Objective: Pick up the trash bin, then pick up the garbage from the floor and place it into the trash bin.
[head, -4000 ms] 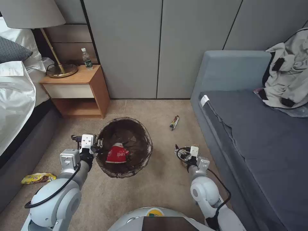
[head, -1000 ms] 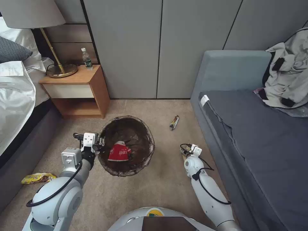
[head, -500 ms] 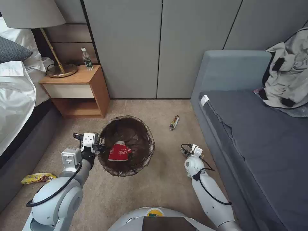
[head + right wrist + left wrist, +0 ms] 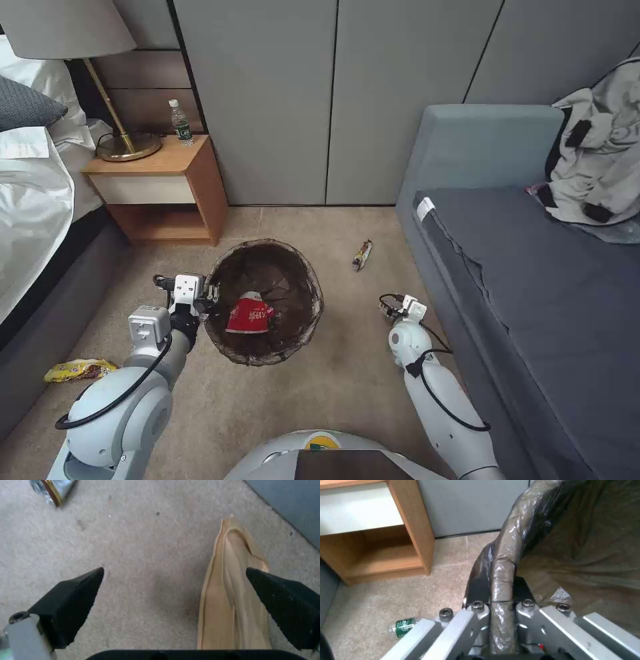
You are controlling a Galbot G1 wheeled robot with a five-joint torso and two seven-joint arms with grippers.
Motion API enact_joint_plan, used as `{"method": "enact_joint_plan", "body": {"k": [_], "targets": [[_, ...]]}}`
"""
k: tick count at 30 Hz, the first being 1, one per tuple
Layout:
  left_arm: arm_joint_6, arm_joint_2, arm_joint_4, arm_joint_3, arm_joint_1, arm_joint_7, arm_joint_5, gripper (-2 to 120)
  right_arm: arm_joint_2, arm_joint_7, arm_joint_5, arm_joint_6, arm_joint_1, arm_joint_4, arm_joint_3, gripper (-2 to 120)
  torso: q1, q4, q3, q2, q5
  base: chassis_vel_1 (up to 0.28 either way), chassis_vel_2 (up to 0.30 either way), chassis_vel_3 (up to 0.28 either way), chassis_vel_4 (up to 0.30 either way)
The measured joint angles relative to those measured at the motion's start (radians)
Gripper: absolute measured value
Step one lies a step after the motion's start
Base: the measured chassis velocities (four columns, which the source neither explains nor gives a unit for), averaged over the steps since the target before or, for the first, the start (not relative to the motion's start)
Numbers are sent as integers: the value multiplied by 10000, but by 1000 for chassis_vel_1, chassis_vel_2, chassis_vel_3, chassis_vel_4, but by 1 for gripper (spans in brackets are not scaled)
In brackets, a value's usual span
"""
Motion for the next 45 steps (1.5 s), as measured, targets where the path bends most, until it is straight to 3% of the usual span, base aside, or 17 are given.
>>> {"method": "enact_joint_plan", "body": {"k": [24,33,35,38,40,45], "targets": [[-21,18,71,-20,-29,29,-10,3,32,-45,-55,368,345,-1479,11,99,0,0,0,0,-1,0,0,0,0],[-21,41,71,-19,-20,40,-15,3,33,-59,-56,530,460,-2045,12,63,0,0,0,0,-1,0,0,0,0],[-21,42,71,-19,-21,41,-15,3,33,-58,-56,538,468,-2070,12,61,0,0,0,0,-2,0,0,0,0],[-21,53,73,4,-23,52,-17,3,40,-17,-99,628,499,-2233,8,44,0,-3,0,0,-5,0,0,0,0],[-21,55,72,4,-24,54,-17,3,40,-8,-115,632,494,-2227,7,42,0,-3,0,0,-5,0,0,0,0],[-24,48,109,54,-43,68,-14,3,38,141,-256,640,461,-2106,2,18,0,0,0,0,-1,0,0,0,0]]}}
